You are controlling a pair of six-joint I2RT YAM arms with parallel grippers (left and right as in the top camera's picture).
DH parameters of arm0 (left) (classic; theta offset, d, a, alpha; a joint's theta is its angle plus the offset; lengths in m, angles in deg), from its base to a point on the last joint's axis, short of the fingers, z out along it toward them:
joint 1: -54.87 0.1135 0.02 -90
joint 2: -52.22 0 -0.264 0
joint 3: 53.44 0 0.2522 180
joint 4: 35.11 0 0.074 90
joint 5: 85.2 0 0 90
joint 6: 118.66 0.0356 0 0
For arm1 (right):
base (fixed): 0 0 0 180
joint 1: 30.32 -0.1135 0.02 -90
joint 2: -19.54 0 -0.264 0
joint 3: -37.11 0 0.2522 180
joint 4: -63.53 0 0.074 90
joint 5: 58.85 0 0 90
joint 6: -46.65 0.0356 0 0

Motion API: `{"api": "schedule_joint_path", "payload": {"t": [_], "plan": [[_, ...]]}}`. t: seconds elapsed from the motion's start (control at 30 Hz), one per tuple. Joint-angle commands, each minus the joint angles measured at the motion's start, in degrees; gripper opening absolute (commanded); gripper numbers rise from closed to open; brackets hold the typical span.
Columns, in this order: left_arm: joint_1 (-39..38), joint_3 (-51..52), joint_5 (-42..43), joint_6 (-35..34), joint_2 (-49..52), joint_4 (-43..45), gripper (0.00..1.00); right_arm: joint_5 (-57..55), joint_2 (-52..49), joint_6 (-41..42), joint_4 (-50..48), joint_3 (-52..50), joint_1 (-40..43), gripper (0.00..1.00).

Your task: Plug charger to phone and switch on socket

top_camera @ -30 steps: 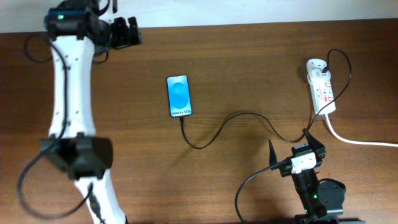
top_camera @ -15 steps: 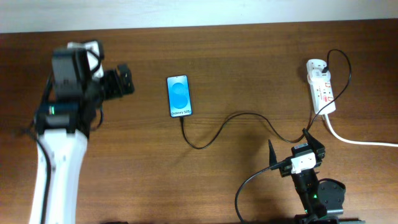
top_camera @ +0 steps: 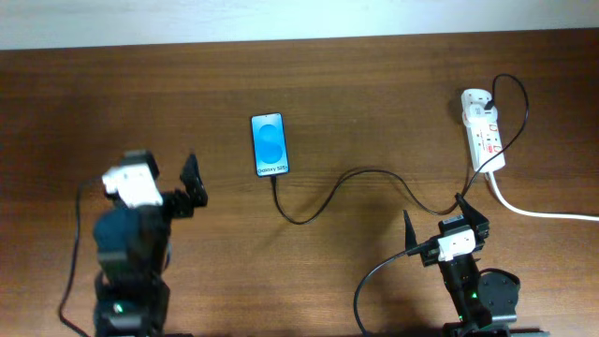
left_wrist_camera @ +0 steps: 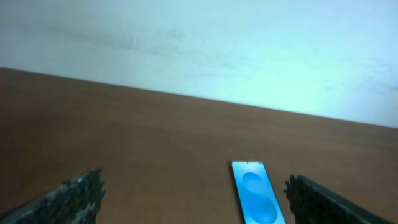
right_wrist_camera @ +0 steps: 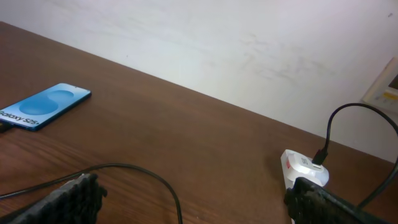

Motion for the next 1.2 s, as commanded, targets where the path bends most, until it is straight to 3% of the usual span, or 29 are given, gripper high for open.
{"api": "schedule_joint_path", "payload": {"t": [0.0, 0.13, 0.33, 0.43, 0.83, 1.17], "plan": [[0.1, 9.8, 0.7, 3.1, -7.5, 5.7, 0.99, 1.0, 0.5, 0.2, 0.3, -0.3, -0.5, 0.99], [-0.4, 16.2, 1.8, 4.1, -13.9, 9.3, 0.99, 1.0, 0.5, 0.2, 0.3, -0.3, -0.5, 0.98], [-4.7, 23.3, 1.9, 19.1, -23.4, 14.6, 0.99, 1.0, 0.5, 0.2, 0.3, -0.3, -0.5, 0.98], [-4.9, 25.7, 1.6, 22.4, -26.7, 14.4, 0.99, 1.0, 0.5, 0.2, 0.3, -0.3, -0.5, 0.99], [-4.3, 26.8, -1.7, 24.9, -38.8, -1.8, 0.99, 1.0, 0.5, 0.2, 0.3, -0.3, -0.5, 0.98], [-4.2, 26.8, -1.5, 24.5, -38.6, -5.8, 0.99, 1.0, 0.5, 0.2, 0.3, -0.3, -0.5, 0.98]]}}
